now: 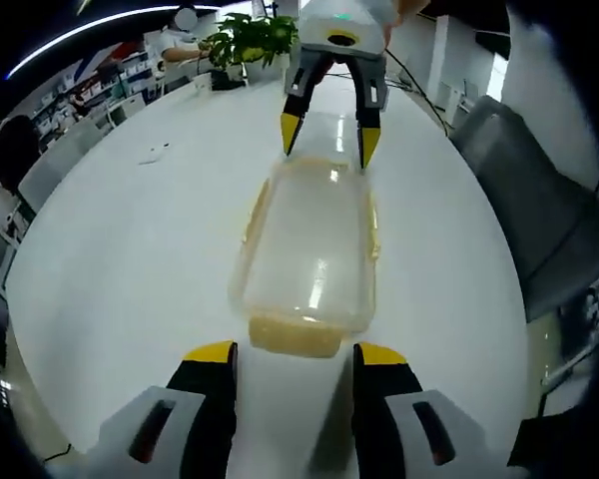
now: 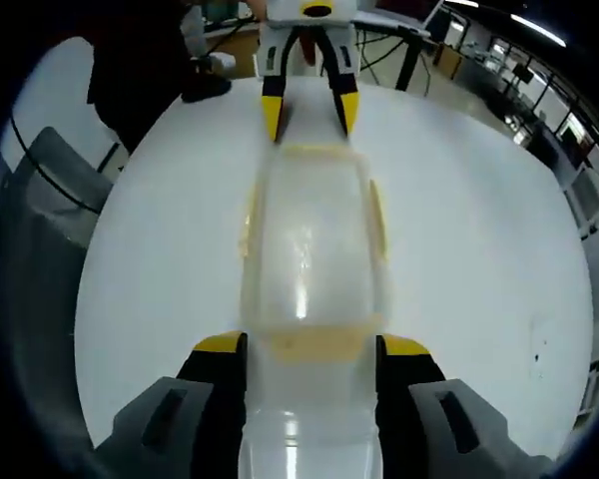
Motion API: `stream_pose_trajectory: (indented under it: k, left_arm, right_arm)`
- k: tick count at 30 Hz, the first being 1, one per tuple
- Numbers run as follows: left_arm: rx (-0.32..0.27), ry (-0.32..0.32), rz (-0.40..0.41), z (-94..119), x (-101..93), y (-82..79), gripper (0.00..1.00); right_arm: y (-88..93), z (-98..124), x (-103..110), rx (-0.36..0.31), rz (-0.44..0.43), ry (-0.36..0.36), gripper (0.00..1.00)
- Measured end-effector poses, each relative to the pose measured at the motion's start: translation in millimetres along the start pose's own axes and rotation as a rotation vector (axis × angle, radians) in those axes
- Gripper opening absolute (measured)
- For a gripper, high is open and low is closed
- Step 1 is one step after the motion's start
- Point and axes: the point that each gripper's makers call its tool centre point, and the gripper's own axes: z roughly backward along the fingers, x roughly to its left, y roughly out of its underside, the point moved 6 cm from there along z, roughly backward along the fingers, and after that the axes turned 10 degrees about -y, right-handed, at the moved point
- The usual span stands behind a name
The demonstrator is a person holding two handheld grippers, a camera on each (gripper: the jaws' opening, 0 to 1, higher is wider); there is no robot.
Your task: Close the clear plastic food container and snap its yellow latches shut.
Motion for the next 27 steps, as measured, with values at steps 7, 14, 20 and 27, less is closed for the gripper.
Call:
stream_pose_trajectory:
  k: [7,14,20,27]
  left_arm:
    - [0.001,0.05,-0.026,-10,-10.9,-3.8,0.4]
    - [-0.003,0.061,-0.027,-13,-12.8,-4.6,0.39]
    - [-0.012,0.06,-0.04,-13,-13.0,-4.9,0.36]
    - [-0.011,0.068,-0.065,-14,-11.1,-5.4,0.35]
  right_arm:
    - [5.1,-9,-4,0.049,-0.002,-0.026,0.46]
    - [6.8,-15,-5,0.066,-0.004,-0.036,0.44]
    - [6.6,-16,-5,0.068,-0.003,-0.039,0.43]
    - [5.1,-15,-1,0.075,0.001,-0.039,0.42]
